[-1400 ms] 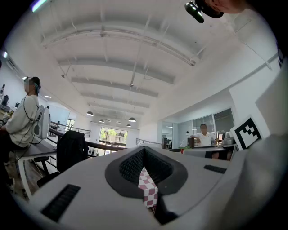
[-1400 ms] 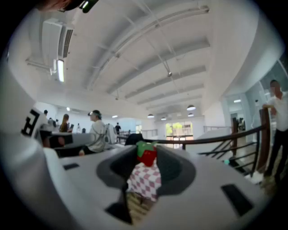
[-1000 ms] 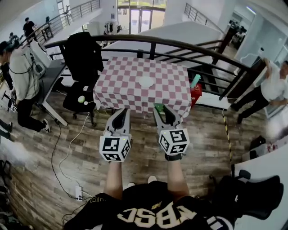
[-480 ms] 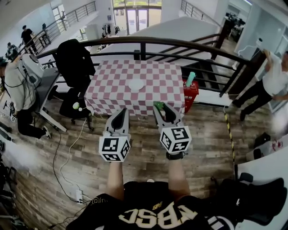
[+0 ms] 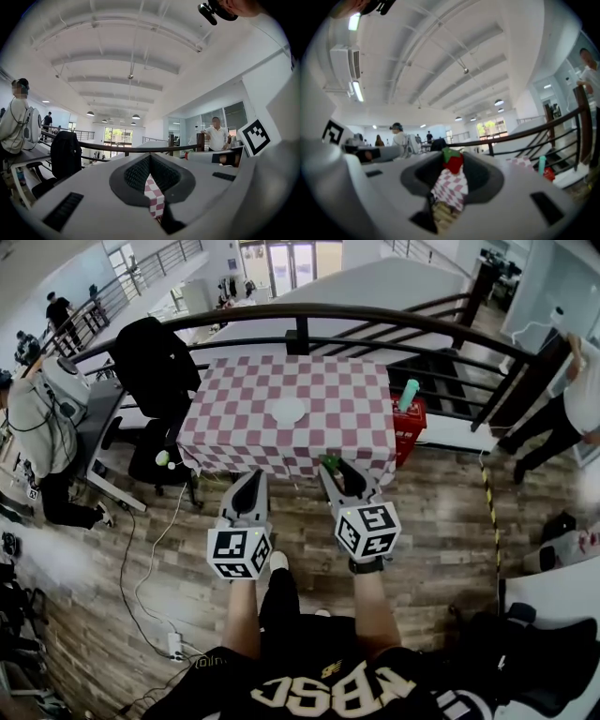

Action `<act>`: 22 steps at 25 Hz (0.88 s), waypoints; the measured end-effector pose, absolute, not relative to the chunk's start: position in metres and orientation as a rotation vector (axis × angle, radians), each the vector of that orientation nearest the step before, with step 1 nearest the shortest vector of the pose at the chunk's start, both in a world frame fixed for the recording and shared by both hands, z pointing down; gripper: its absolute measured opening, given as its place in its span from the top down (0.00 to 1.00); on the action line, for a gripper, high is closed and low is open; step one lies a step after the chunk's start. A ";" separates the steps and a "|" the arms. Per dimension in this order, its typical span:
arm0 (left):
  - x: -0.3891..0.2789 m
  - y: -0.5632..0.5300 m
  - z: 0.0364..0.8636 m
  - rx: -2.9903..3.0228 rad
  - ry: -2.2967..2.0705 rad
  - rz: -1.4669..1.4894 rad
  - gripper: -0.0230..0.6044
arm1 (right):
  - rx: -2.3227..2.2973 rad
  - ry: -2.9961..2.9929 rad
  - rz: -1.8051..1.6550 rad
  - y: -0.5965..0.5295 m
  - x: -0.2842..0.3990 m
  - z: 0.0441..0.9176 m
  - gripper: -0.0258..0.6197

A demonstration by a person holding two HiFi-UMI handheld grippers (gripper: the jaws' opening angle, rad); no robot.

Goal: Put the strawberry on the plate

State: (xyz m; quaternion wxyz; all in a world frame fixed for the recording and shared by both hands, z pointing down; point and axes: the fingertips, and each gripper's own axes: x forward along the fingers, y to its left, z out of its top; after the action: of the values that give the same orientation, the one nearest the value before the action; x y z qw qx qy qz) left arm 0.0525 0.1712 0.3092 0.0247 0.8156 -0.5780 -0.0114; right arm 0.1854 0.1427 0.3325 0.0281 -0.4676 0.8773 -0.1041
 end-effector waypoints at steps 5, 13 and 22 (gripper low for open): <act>0.036 0.104 0.313 2.535 -1.746 -0.092 0.94 | -1.485 2.710 -0.286 0.087 0.174 0.338 0.74; -0.007 -0.021 0.273 2.622 -1.688 -0.170 0.94 | -1.540 2.681 -0.180 -0.029 0.127 0.298 0.74; -0.080 -0.125 0.290 2.596 -1.660 -0.190 0.94 | -1.569 2.733 -0.163 -0.132 0.046 0.318 0.74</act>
State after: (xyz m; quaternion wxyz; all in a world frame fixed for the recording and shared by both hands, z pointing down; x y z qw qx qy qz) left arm -0.0797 -0.1250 0.2900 0.0272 0.8405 -0.5376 -0.0614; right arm 0.0464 -0.1316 0.3176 -0.0069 -0.4973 0.8660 -0.0516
